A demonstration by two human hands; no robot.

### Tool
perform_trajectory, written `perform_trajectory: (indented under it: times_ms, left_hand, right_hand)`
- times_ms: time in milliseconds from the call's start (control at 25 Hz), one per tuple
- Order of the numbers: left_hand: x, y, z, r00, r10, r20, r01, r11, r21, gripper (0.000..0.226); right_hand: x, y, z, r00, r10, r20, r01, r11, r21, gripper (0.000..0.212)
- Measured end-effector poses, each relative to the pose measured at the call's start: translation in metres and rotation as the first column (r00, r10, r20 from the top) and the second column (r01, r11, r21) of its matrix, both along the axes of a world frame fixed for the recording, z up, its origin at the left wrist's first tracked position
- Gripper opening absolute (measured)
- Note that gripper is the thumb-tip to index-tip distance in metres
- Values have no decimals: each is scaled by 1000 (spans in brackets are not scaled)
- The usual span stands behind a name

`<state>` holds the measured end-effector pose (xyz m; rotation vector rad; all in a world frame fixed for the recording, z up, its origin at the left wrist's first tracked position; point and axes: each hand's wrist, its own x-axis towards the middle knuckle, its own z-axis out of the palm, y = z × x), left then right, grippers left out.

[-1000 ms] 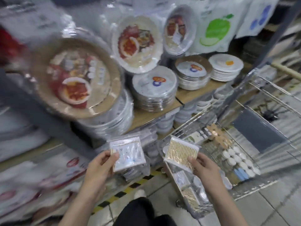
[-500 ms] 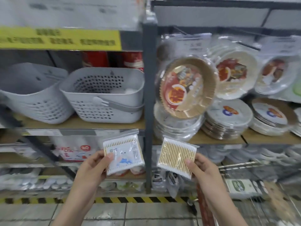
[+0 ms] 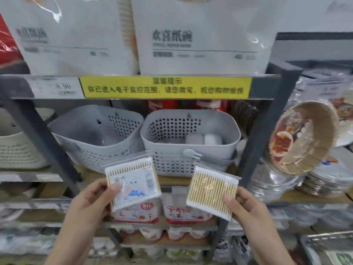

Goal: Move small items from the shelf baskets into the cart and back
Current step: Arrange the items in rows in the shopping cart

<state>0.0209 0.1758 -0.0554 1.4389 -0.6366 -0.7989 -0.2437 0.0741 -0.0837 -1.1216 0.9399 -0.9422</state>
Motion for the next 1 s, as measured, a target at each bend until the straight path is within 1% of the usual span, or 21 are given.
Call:
perform_trajectory:
  times_ms: [80, 120, 200, 240, 280, 320, 400, 440, 480, 560, 600, 720, 760, 800, 880, 920, 1000]
  left_hand:
    - [21, -11, 9, 999, -31, 23, 32, 999, -24, 16]
    - [30, -18, 13, 998, -47, 39, 49, 998, -34, 14]
    - [43, -34, 22, 994, -80, 80, 84, 995, -57, 12]
    - [47, -42, 27, 990, -98, 104, 105, 992, -65, 15]
    - [52, -51, 31, 984, -116, 132, 126, 990, -71, 19]
    - [53, -60, 36, 980, -121, 156, 136, 987, -83, 17]
    - [54, -79, 46, 973, -110, 205, 134, 985, -110, 9]
    - [53, -89, 50, 967, -98, 236, 128, 985, -113, 9]
    - [52, -99, 55, 959, -88, 268, 121, 987, -109, 9]
    - [54, -118, 60, 939, -81, 333, 118, 989, -91, 3]
    - [56, -128, 61, 931, -84, 356, 123, 989, -88, 8]
    - [56, -158, 56, 913, -92, 398, 136, 987, -83, 33]
    - [53, -166, 55, 907, -105, 409, 152, 985, -85, 36]
    - [49, -172, 53, 904, -117, 412, 167, 982, -88, 33]
    - [44, -184, 49, 892, -128, 433, 175, 982, -72, 19]
    - [43, -188, 47, 883, -134, 450, 174, 984, -48, 17]
    - [43, -194, 45, 871, -163, 463, 191, 982, -14, 22]
  right_hand:
    - [15, -3, 4, 998, -49, 32, 49, 999, 6, 60]
    - [19, -6, 6, 996, -86, 35, 86, 996, 4, 70]
    - [23, -14, 16, 990, -130, 46, 132, 991, -23, 75]
    - [24, -19, 22, 989, -141, 38, 142, 989, -42, 79]
    - [25, -26, 28, 990, -141, 11, 142, 987, -78, 82]
    - [27, -32, 35, 991, -133, -9, 131, 985, -113, 82]
    - [32, -44, 51, 995, -89, -43, 79, 978, -191, 77]
    - [34, -52, 58, 996, -74, -52, 61, 972, -228, 72]
    - [38, -61, 64, 997, -61, -50, 47, 967, -251, 64]
    - [48, -79, 74, 996, -63, -56, 45, 962, -270, 37]
    - [54, -89, 79, 995, -68, -68, 46, 957, -287, 28]
    - [71, -122, 88, 988, -57, -144, 0, 932, -362, 14]
    - [76, -131, 87, 984, -52, -172, -20, 920, -391, 11]
    - [82, -139, 87, 980, -48, -192, -36, 911, -411, 10]
    - [94, -150, 86, 984, -27, -178, -54, 900, -433, 15]
    - [99, -155, 84, 985, -6, -173, -70, 900, -431, 15]
    - [108, -163, 77, 978, 9, -210, -93, 916, -391, 11]
